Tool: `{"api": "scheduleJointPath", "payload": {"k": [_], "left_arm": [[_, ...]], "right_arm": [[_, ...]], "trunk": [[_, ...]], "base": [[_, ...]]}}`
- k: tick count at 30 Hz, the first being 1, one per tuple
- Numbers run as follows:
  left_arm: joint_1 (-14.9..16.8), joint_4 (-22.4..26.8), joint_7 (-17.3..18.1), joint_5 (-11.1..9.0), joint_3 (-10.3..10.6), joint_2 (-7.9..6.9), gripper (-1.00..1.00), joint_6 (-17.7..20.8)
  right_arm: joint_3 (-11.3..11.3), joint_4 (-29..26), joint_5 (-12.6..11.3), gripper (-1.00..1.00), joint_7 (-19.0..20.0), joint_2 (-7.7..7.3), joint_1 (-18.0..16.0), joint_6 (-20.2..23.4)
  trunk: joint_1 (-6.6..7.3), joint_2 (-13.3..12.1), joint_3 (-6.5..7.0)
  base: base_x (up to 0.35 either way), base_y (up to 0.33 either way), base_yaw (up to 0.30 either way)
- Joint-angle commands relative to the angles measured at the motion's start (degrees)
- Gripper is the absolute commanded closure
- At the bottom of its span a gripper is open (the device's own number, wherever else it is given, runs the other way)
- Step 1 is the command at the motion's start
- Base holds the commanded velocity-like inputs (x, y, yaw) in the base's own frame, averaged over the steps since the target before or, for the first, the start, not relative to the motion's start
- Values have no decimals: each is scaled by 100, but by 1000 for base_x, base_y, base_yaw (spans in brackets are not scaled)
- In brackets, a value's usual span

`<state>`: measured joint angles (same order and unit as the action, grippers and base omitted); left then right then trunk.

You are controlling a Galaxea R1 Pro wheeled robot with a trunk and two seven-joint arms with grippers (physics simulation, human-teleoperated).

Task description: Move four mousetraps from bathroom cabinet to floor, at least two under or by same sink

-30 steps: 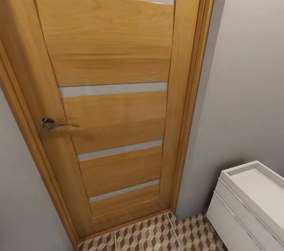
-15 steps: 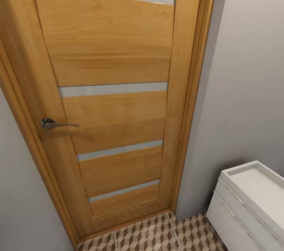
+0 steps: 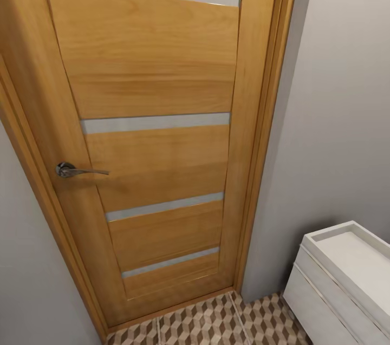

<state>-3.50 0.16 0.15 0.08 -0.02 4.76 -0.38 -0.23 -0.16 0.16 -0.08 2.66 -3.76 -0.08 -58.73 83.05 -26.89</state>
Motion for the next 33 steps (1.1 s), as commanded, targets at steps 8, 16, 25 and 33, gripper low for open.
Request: {"api": "scheduleJointPath", "payload": {"k": [8, 16, 25, 33], "left_arm": [[0, 11, -9, 0, 10, 9, -100, -6], [1, 707, -46, 12, 4, -37, -100, 18], [-1, 2131, -54, 41, 2, -70, -100, 80], [99, 4014, -166, 58, 2, -70, -100, 641]], "right_arm": [[-11, -62, 10, -100, -1, -17, -2, -39], [-22, -829, 65, -100, -2, -120, -5, -127], [-15, -1719, 493, -100, 0, -231, -94, -132], [-13, -3247, 712, -100, -1, -267, -396, -51]], "trunk": [[0, 2, -4], [0, 2, -4], [0, 2, -4], [0, 2, -4]], "base": [[0, 0, 0], [0, 0, 0], [0, 0, 0], [0, 0, 0]]}}
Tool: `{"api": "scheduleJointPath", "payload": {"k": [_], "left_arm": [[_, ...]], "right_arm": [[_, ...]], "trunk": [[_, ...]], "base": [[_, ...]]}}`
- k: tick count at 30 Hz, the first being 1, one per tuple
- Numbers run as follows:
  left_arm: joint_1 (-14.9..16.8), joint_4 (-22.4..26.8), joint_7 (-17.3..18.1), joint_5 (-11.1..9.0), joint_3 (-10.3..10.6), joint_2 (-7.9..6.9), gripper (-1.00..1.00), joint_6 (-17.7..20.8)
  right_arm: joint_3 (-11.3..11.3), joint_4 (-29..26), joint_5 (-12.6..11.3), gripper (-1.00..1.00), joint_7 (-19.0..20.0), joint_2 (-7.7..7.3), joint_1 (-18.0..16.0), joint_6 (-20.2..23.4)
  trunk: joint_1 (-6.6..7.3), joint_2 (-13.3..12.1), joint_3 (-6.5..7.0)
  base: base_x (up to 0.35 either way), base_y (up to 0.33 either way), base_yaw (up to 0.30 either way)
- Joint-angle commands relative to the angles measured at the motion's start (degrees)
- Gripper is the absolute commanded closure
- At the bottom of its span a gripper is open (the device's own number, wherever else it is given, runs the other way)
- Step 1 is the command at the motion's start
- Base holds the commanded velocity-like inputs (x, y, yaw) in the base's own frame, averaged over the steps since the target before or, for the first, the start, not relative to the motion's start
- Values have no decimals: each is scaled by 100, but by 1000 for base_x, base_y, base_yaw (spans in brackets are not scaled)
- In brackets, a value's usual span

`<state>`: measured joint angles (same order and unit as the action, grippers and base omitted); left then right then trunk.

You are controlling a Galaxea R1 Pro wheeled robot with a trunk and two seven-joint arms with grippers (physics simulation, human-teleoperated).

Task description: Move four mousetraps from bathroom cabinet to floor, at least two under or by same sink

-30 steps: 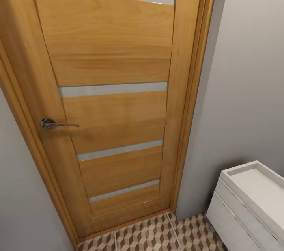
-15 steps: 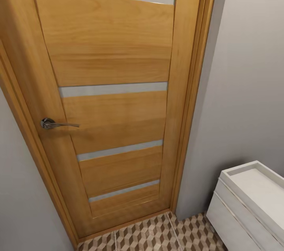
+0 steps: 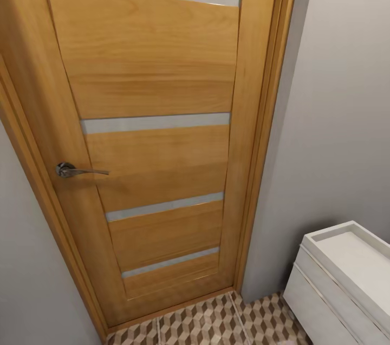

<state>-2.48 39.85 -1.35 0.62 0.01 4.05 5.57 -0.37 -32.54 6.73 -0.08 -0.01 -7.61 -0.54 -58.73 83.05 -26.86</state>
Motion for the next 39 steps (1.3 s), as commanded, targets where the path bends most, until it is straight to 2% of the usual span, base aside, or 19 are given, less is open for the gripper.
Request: {"api": "scheduleJointPath", "payload": {"k": [1, 3, 5, 7, 8, 9, 15, 18, 25, 30, 31, 35, 39], "left_arm": [[185, 734, -81, 7, -1, 0, -100, 558], [398, 1158, -104, 8, -1, 1, -100, 949], [563, 1378, -110, 7, -1, 6, -100, 1194], [1017, 1657, -116, 8, -5, 20, -100, 1685], [1162, 1698, -116, 6, -6, 25, -100, 1811], [1436, 1757, -118, 2, -4, 31, -100, 2046], [2291, 1863, -115, -35, -5, 59, -100, 2689], [2405, 1854, -106, -39, -8, 60, -100, 2728], [2440, 1822, -96, -58, -88, 37, -100, 2626], [2441, 1770, -94, -159, -197, 55, -100, 2313], [2438, 1629, -93, -211, -238, 41, -100, 2175], [2437, 1537, -93, -226, -256, 15, -100, 2134], [2437, 1506, -98, -222, -265, -2, -100, 2140]], "right_arm": [[5, -259, 53, -100, 4, -9, -394, 45], [15, -339, 46, -100, 6, -19, -750, 244], [23, -370, 45, -100, 10, -41, -973, 489], [36, -427, 68, -100, 28, -90, -1387, 1029], [40, -443, 73, -100, 31, -98, -1486, 1123], [43, -478, 80, -100, 35, -110, -1656, 1257], [45, -686, 79, -100, 45, -129, -1970, 1461], [35, -700, 63, -100, 50, -130, -1998, 1472], [40, -673, 20, -100, 52, -131, -2006, 1351], [48, -556, 4, -100, 14, -131, -2007, 937], [46, -275, 2, -100, 4, -131, -2008, 519], [48, -44, 3, -100, 1, -131, -2008, 267], [49, 58, 4, -100, -4, -131, -2008, 213]], "trunk": [[0, 3, -7], [0, 3, -7], [0, 3, -7], [0, 3, -7], [0, 3, -7], [0, 3, -7], [0, 3, -7], [0, 3, -7], [0, 3, -7], [0, 3, -7], [0, 3, -7], [0, 3, -7], [0, 3, -7]], "base": [[0, 0, 0], [0, 0, 0], [0, 0, 0], [0, 0, 0], [0, 0, 0], [0, 0, 0], [0, 0, 0], [0, 0, 0], [0, 0, 0], [0, 0, 0], [0, 0, 0], [0, 0, 0], [0, 0, 0]]}}
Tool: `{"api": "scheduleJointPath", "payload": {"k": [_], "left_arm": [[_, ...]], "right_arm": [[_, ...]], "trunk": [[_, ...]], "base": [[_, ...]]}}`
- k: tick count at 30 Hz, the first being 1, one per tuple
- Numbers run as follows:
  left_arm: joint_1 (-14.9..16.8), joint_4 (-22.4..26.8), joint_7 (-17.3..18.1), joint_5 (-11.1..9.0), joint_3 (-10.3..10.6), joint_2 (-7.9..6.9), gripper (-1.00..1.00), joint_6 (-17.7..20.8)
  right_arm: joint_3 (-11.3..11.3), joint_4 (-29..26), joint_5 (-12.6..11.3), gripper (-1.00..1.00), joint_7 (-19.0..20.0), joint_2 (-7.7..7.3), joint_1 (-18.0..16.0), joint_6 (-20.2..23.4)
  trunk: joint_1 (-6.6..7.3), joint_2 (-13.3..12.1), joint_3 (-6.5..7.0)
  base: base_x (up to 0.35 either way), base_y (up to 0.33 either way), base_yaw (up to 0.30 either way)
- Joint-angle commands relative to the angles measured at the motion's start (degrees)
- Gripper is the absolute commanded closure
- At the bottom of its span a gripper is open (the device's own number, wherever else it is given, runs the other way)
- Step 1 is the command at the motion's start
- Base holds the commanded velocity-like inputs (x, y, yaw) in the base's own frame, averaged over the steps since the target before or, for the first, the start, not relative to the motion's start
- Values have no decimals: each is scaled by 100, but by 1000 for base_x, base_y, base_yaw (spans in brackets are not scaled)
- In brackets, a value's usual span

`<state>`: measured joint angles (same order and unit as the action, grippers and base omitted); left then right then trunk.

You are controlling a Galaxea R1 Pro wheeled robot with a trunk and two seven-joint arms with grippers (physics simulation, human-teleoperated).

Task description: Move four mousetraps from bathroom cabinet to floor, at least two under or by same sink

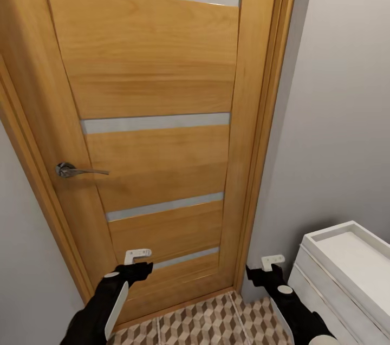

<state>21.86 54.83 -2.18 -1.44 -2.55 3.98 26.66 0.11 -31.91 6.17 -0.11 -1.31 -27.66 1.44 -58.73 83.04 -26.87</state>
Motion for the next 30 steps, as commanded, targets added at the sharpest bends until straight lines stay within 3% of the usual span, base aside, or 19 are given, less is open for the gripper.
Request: {"api": "scheduleJointPath", "payload": {"k": [1, 9, 30], "left_arm": [[3, 1, -18, -16, -17, -14, -100, 34], [2, -324, 14, -33, -116, -130, -100, -8], [2, -569, 0, -24, -123, -109, -100, -155]], "right_arm": [[2, 26, 60, -100, 0, -4, -2, 5], [4, 240, 56, -100, 8, -2, -2, -9], [4, 400, 53, -100, -34, 7, 6, -63]], "trunk": [[0, 4, -6], [0, 4, -6], [0, 4, -6]], "base": [[0, 0, 0], [0, 0, 0], [0, 0, 0]]}}
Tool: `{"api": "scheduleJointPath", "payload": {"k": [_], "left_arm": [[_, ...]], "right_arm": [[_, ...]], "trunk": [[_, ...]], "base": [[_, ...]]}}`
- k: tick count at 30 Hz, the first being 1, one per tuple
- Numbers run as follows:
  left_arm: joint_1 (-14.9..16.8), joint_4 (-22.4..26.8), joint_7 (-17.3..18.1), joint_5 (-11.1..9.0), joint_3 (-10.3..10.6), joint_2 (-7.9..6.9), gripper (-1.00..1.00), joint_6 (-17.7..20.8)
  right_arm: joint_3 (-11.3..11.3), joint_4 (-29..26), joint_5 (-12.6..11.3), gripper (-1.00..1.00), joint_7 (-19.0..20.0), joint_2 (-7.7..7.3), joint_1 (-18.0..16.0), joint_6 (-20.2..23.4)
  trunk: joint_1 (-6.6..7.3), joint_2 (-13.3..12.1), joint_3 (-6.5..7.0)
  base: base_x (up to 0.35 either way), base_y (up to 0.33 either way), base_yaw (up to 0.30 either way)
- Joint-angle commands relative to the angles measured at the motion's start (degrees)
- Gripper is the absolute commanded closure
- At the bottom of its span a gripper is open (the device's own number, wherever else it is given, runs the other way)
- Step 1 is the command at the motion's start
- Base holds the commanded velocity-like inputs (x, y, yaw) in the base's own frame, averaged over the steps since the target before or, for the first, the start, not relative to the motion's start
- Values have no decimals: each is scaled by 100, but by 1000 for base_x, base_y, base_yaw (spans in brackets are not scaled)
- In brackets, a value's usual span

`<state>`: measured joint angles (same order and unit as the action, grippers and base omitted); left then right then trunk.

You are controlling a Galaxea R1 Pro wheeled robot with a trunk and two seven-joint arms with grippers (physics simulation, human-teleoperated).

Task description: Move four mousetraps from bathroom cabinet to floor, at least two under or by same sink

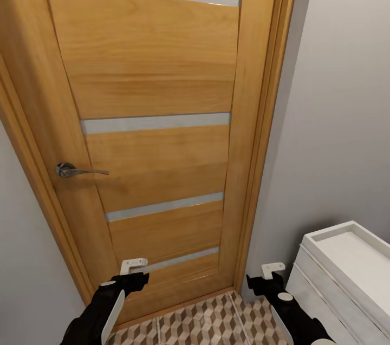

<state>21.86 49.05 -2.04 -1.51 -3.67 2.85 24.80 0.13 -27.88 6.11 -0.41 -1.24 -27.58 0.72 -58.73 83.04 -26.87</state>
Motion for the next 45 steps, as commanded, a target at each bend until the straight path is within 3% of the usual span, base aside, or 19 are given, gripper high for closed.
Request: {"api": "scheduleJointPath", "payload": {"k": [1, 7, 15, 23, 45], "left_arm": [[2, 9, -18, -19, -13, 1, -100, 32], [2, 2, -56, -19, -102, -40, -100, -52], [2, -73, -114, -5, -283, -27, -100, -617], [2, -132, -124, -1, -288, -18, -100, -658], [-1, -1014, -130, 33, -282, -47, -100, -843]], "right_arm": [[2, -2, 61, -100, -6, 2, -2, 7], [-3, 2, 51, -100, -16, 28, -2, 4], [-4, 2, 54, -100, -21, 35, -2, -2], [-4, 2, 56, -100, -21, 36, -2, -2], [-4, 4, 49, -100, -21, 36, -2, 0]], "trunk": [[0, 3, -6], [0, 3, -6], [0, 3, -6], [0, 3, -6], [0, 3, -6]], "base": [[0, 0, 0], [0, 0, 42], [0, 0, 210], [0, 0, 296], [0, 0, 300]]}}
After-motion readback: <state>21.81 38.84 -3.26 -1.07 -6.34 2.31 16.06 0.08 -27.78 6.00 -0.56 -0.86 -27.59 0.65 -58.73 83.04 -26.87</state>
